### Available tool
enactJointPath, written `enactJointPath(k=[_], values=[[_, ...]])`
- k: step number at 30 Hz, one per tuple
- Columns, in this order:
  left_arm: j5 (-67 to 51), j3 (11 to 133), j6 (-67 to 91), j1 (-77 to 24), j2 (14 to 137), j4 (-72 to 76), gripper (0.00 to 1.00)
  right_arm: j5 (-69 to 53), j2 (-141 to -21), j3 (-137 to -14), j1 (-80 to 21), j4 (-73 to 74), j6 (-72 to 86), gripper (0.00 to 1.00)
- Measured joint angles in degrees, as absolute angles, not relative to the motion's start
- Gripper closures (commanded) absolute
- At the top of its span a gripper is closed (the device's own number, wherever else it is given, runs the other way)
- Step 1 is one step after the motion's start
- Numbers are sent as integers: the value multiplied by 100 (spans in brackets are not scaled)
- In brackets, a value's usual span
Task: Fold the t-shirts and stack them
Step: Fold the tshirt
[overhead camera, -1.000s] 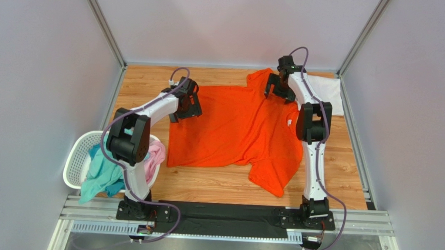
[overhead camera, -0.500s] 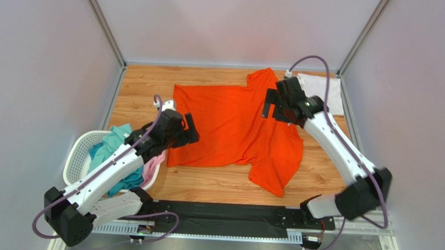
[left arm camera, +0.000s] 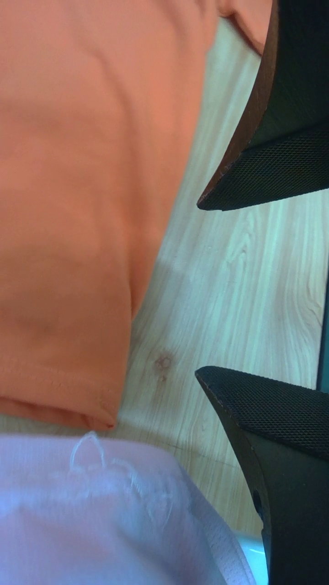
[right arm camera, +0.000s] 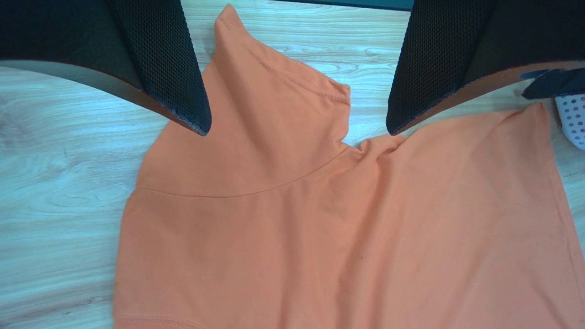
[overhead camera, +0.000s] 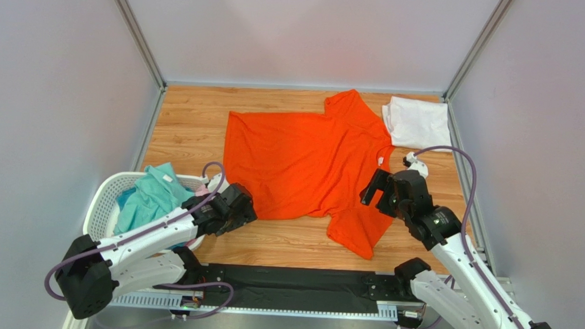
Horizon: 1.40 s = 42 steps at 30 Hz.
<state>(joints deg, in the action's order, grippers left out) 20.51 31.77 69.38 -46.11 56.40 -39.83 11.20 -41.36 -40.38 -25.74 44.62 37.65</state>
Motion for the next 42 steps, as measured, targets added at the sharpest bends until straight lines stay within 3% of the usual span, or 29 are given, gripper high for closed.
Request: enactJointPath(k=[13,26,42], values=[[2694,3131,8256,-4657,6735,-3730,18,829,-4528,-4027,-2574,4241,3509,0],[3059,3232,8713,-4405,6960,-3793,27,801,-4840,-4027,-2574,4121,3358,0],[3151,3583,8722,-4143,7546,-4206,50,716,-5043,-4027,-2574,4082,3245,0]])
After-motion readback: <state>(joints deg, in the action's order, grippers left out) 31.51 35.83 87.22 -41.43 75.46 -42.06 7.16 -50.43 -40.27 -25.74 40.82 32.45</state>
